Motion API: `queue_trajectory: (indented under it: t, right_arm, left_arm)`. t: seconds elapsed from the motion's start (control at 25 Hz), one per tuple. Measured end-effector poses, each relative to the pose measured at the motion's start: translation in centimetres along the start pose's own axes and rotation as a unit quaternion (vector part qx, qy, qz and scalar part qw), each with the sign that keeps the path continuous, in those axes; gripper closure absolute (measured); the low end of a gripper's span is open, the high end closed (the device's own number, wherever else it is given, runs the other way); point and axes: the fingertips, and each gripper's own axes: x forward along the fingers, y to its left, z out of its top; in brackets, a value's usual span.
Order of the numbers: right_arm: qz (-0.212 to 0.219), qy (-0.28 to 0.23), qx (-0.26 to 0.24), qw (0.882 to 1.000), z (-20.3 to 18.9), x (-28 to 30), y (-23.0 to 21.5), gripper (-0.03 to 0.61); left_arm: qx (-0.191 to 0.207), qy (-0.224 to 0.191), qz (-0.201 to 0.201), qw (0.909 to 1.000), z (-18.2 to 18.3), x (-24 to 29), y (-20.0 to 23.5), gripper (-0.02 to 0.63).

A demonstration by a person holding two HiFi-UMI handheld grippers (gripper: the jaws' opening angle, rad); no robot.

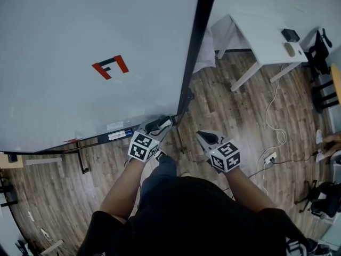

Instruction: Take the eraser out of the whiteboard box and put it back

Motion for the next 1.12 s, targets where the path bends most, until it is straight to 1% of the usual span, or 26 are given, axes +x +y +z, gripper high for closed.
queue_trajectory:
  t: [0.36,0.76,0.92,1.12]
  right_arm:
    - [-0.004,0.008,0.005,1.0,-0.7,-0.3,-0.5,0.578]
    - [-0.005,0.013,0.007,1.0,-1.2,-0.2,-0.6,0.578]
    - [-0.006,0.013,0.008,1.0,-1.3,-0.2,-0.7,0.578]
    - [-0.007,0.012,0.009,1.0,-1.1,-0.5,-0.7,0.578]
  left_arm:
    - [0.005,0.028,0.0,0.9996,-1.3,1.8,0.4,0.419]
    - [0.037,0.052,0.009,0.9979,-2.8,2.9,1.2,0.418]
    - [0.036,0.059,0.004,0.9976,-3.2,3.5,0.9,0.407]
    - [0.036,0.064,0.007,0.9973,-3.3,4.0,0.8,0.407]
